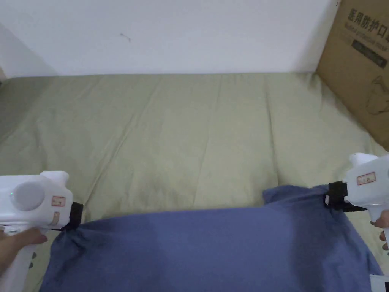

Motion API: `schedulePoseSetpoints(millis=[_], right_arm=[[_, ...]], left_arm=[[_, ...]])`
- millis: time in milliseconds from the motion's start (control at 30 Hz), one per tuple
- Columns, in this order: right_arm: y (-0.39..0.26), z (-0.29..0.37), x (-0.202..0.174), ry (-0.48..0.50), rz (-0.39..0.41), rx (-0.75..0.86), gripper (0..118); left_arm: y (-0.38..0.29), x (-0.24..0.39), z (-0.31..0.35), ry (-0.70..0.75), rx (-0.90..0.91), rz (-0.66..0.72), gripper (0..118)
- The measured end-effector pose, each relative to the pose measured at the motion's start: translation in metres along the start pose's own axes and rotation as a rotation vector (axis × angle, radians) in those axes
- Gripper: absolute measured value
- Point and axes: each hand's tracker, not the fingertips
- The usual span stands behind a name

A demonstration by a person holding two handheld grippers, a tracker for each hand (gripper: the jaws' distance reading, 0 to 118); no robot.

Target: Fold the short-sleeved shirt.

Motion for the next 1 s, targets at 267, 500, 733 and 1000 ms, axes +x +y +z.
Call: schedulePoseSetpoints(millis=[267,500,733,1000], right_arm=[[-0.086,0.098,0.022,0.015,0.052,0.024,7],[-0.21,0.09,0.037,-0.052,0.094,-0.176,7],[-0.26,0.058,0.031,-0.094,0.13,-0.208,19],[-0.242,0.128,0.001,-0.06,0.168,-0.033,92]], left_arm=[[-0.083,-0.016,0.118,-0.091,0.102,0.008,1],[-0.206,-0.017,0.121,-0.08,-0.056,-0.016,1],[-0.244,-0.023,0.077,-0.052,-0.138,-0.003,18],[-0.247,-0.05,0.127,-0.156,-0.014,0.195,91]])
